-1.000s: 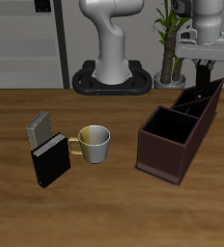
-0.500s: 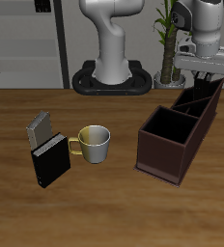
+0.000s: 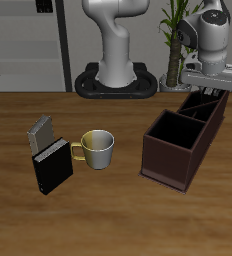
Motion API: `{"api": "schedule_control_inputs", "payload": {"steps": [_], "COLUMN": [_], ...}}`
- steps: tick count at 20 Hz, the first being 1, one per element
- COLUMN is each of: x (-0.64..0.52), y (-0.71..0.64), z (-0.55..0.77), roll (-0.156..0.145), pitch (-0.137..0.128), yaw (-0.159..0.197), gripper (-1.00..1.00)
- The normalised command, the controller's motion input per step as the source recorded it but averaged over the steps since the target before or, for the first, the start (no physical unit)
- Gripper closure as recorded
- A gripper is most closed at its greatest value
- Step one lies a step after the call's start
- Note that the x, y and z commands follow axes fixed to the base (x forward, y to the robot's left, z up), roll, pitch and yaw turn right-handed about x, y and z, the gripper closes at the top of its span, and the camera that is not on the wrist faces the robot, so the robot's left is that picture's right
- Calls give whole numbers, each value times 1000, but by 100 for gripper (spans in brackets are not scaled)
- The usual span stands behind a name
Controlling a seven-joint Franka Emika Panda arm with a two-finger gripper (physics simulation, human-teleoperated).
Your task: Place the left black book into the left desk caddy's left compartment
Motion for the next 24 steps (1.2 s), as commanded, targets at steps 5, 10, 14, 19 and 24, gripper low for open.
{"api": "schedule_control_inputs", "payload": {"steps": [5,10,14,19,24], "x": [250,141,-60,-7,-23], "y": [-15,35,-52,-91,-167], "z": [-485,-278,215,197,269], "roll": [-22,27,5,1,-25], "pitch": [89,78,-40,-11,-33], "yaw": [9,4,2,-12,-9], "gripper": [100,-100,-100,-100,-100]}}
